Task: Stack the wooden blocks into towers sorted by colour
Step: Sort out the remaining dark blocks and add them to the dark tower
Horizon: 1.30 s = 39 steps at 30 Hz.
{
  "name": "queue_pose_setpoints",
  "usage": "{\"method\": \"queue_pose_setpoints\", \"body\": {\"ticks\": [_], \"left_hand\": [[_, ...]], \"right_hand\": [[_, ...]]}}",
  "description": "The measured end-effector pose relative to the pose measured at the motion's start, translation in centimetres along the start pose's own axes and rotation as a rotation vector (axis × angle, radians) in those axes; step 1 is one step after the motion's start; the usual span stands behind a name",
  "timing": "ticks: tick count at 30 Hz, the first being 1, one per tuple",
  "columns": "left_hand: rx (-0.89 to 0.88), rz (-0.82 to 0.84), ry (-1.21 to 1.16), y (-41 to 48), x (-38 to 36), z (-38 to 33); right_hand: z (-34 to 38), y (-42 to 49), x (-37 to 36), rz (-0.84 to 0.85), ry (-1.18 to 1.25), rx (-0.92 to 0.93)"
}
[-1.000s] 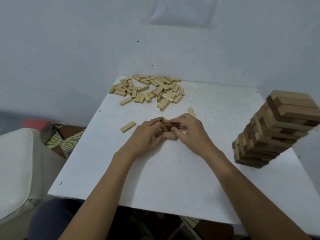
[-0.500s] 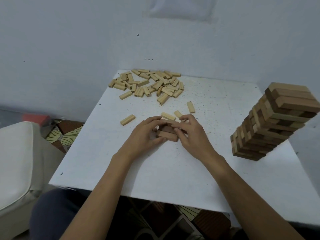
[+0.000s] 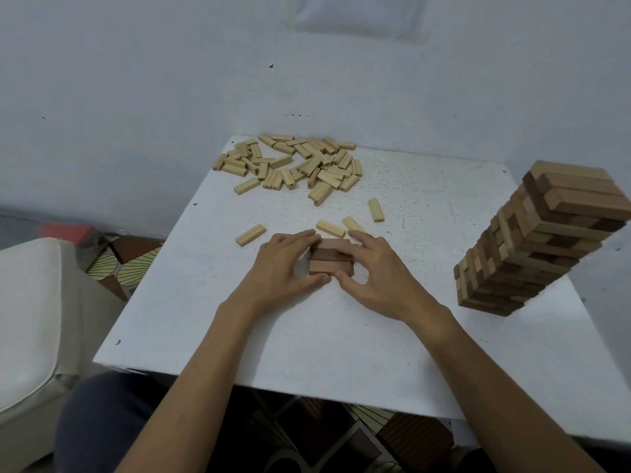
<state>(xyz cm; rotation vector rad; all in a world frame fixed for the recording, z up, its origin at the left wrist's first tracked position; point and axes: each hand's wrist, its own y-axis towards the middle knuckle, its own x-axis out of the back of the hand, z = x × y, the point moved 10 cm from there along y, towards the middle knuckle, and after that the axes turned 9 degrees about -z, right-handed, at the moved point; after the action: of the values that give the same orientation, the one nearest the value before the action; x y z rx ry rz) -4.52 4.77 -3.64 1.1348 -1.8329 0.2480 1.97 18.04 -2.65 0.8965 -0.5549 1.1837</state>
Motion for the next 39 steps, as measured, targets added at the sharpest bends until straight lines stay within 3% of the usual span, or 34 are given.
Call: {"method": "queue_pose_setpoints", "body": {"ticks": [9, 24, 31, 39], "left_hand": [[0.012, 0.091, -0.072, 0.9, 0.1, -0.8], [0.024, 0.087, -0.047, 1.1, 0.3, -1.3], [0.004, 0.104, -0.085, 1.2, 0.5, -1.2], [0.041, -0.114, -0.043, 0.3, 1.6, 0.2]], "right_hand": [[0.7, -0.4, 0.4, -0.022, 0.027, 0.033], [0.5, -0.2, 0.6, -0.027, 0.017, -0.008], [0.3, 0.3, 0.4, 0.089, -0.045, 0.021], [0.3, -1.6, 1.0, -0.036, -0.122, -0.014]]}}
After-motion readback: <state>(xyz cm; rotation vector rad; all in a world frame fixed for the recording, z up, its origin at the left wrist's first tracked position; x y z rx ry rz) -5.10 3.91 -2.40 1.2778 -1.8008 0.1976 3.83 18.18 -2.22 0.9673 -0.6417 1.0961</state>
